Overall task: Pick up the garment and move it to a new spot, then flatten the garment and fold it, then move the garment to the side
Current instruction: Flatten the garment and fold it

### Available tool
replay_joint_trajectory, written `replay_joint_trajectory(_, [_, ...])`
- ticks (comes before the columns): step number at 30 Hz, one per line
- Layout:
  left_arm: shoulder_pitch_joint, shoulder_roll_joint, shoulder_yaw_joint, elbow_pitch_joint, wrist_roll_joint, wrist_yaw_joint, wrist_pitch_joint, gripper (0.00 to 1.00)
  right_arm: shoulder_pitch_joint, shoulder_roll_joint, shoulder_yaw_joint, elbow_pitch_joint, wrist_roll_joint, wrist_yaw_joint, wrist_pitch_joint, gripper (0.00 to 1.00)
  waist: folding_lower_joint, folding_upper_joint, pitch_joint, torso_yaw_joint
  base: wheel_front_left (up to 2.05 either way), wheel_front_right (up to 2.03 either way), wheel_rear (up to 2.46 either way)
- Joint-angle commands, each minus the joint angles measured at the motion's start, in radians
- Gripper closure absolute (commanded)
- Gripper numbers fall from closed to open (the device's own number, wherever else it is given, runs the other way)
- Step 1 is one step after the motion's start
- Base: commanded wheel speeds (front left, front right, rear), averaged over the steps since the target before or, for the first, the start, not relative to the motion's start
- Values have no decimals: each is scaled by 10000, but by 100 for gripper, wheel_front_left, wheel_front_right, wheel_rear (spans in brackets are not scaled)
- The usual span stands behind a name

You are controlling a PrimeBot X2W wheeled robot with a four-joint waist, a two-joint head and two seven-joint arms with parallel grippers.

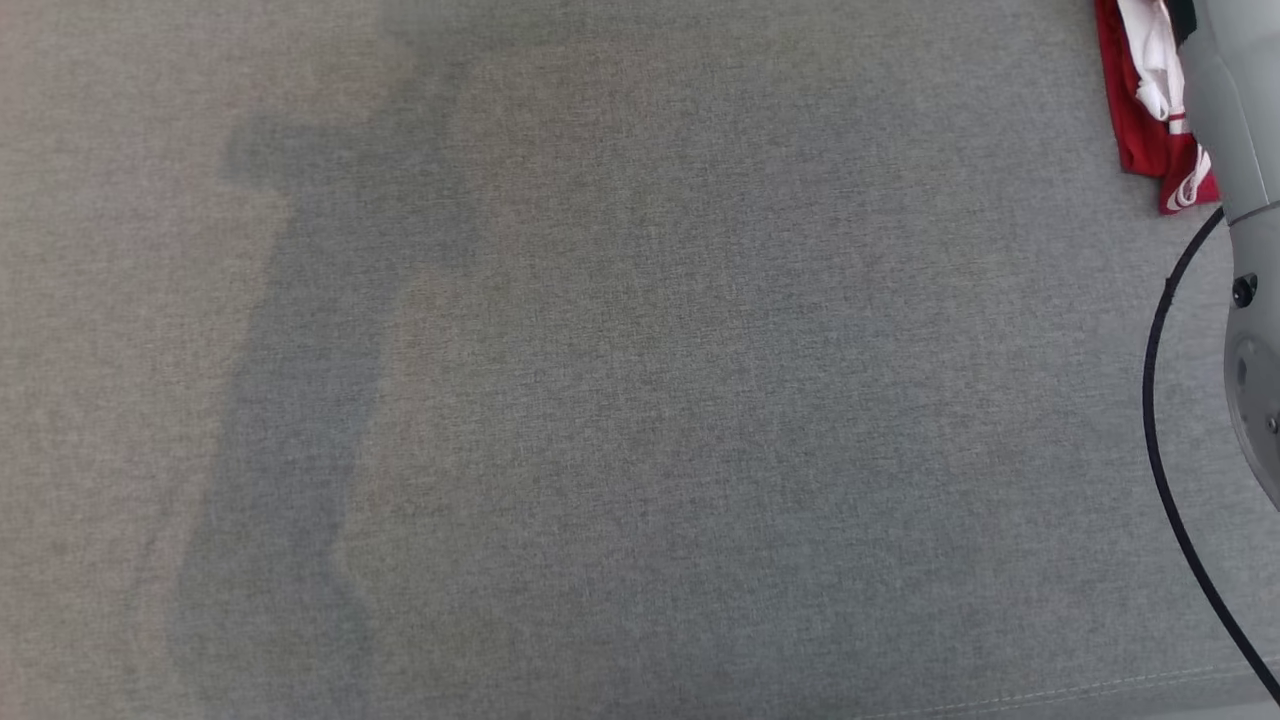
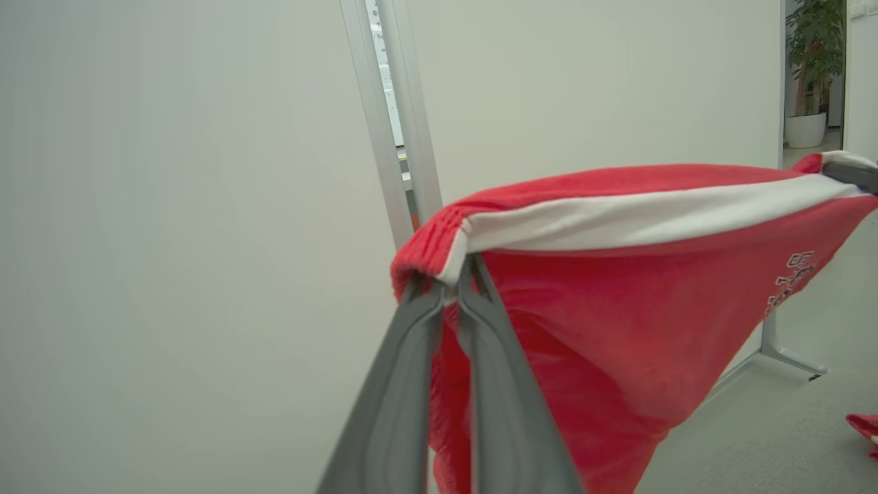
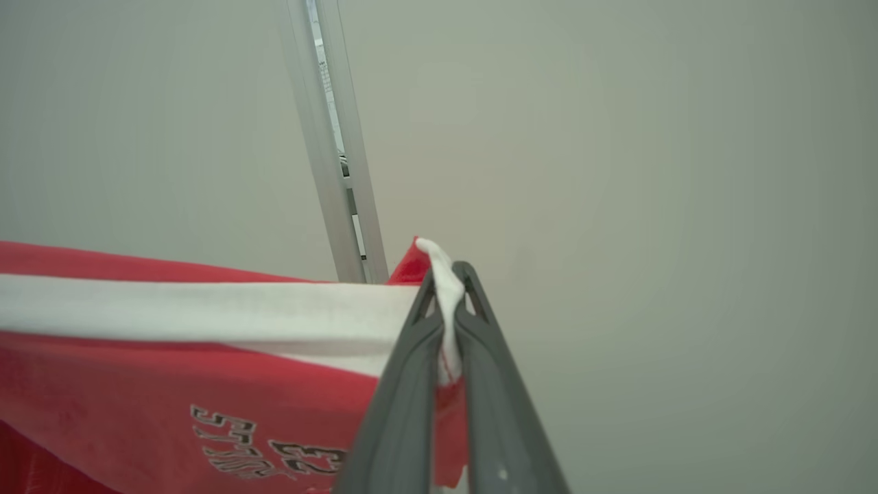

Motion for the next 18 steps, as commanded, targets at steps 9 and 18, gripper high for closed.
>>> replay_joint_trajectory(9, [782,78,-978,405,-1261,23,-446,100,732,191,325,712,574,-24,-561,100,-2,0,270,-333,0,0,0])
replay_joint_trajectory(18, [5080,-87,1253,-1550,-656,121,-495,100,4583,-408,1365,-1196,1984,-25,-689,100,-2,0,-689,-290,0,0,0])
